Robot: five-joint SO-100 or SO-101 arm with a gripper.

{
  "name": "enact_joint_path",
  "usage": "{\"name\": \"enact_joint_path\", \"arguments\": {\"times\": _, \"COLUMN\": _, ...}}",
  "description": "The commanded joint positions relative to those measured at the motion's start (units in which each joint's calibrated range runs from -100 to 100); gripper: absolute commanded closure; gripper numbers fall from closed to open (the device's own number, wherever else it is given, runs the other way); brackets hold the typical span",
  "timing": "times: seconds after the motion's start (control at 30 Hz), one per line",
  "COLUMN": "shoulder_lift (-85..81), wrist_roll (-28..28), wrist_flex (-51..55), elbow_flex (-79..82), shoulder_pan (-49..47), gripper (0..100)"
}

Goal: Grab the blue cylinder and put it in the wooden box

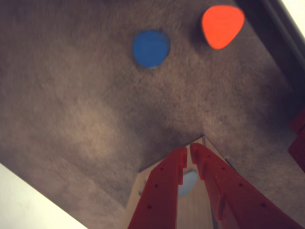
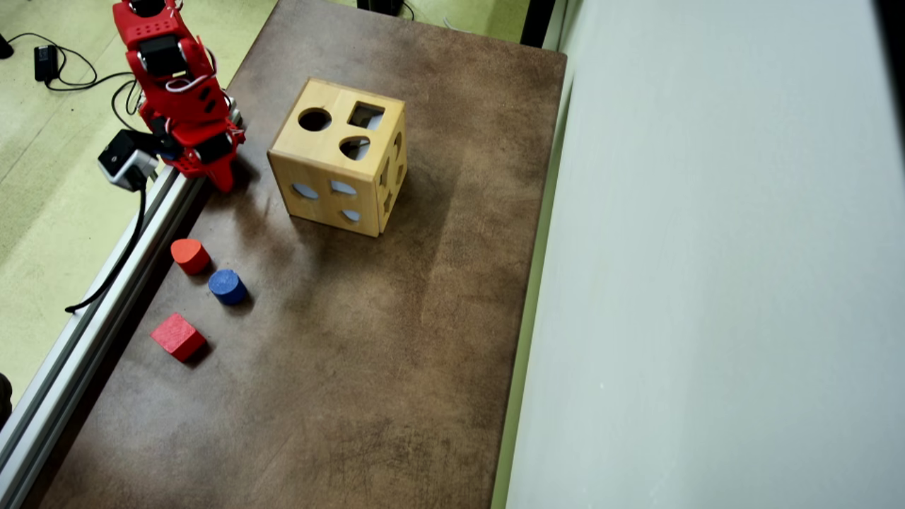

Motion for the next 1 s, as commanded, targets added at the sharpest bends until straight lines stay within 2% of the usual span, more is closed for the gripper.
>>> {"name": "enact_joint_path", "arguments": {"times": 0.0, "shoulder_lift": 0.4, "wrist_roll": 0.3, "wrist_flex": -1.0, "elbow_flex": -0.4, "shoulder_pan": 1.4, "gripper": 98}}
{"name": "enact_joint_path", "arguments": {"times": 0.13, "shoulder_lift": 4.7, "wrist_roll": 0.3, "wrist_flex": -1.6, "elbow_flex": -1.3, "shoulder_pan": 1.4, "gripper": 98}}
{"name": "enact_joint_path", "arguments": {"times": 0.43, "shoulder_lift": 15.9, "wrist_roll": 0.5, "wrist_flex": -16.2, "elbow_flex": -0.6, "shoulder_pan": 1.4, "gripper": 98}}
{"name": "enact_joint_path", "arguments": {"times": 0.73, "shoulder_lift": 24.9, "wrist_roll": 0.6, "wrist_flex": -17.7, "elbow_flex": -0.2, "shoulder_pan": 0.8, "gripper": 98}}
{"name": "enact_joint_path", "arguments": {"times": 0.97, "shoulder_lift": 24.7, "wrist_roll": 5.6, "wrist_flex": -23.8, "elbow_flex": 2.5, "shoulder_pan": 1.6, "gripper": 98}}
